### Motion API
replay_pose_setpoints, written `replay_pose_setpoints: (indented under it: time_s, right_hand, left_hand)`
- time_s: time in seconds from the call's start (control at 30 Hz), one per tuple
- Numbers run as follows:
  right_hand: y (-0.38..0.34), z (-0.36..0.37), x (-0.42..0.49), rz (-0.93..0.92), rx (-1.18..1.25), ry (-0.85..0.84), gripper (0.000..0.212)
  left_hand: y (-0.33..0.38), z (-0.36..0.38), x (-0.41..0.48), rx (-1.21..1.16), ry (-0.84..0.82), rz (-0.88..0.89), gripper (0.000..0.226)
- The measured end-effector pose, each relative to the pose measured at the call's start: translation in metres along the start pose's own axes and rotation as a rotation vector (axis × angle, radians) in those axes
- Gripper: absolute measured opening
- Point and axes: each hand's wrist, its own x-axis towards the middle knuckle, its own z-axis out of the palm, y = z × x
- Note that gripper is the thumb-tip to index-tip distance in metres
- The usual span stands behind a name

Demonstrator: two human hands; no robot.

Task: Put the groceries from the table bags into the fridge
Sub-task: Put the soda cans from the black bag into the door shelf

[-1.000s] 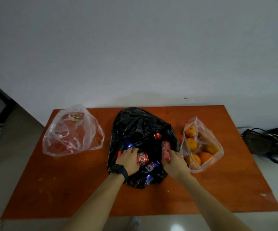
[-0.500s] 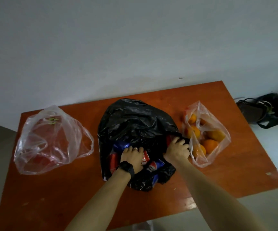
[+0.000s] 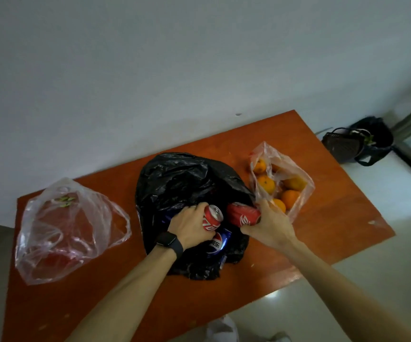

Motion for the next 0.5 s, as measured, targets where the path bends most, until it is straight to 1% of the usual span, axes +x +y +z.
replay_pose_setpoints:
  time_s: [0.03,0.17,0.27,0.33,0.4,0.5]
  right_hand:
    - [0.008,-0.006,-0.011,-0.009,0.072,0.033,0.091]
    - [0.04,-0.039,-0.056,0.001,0.303,0.117,0.082]
    - [0.063,-0.069,-0.095,0.009,0.46,0.263,0.081]
    - [0.084,-0.09,-0.123,0.009,0.546,0.347,0.079]
    - [0.111,-0.112,-0.155,0.021,0.584,0.451,0.078]
    - [0.159,-0.141,-0.214,0.094,0.677,0.629,0.083]
  left_hand:
    - [0.01,-0.008,-0.002,-0.042,0.029,0.029,0.074]
    - [0.064,-0.035,-0.007,-0.239,0.126,0.161,0.074]
    - [0.121,-0.041,-0.006,-0.356,0.147,0.276,0.076]
    - [0.168,-0.036,-0.008,-0.409,0.143,0.363,0.076]
    - [0.223,-0.027,-0.014,-0.442,0.13,0.446,0.072]
    - [0.308,-0.006,-0.031,-0.505,0.055,0.541,0.064]
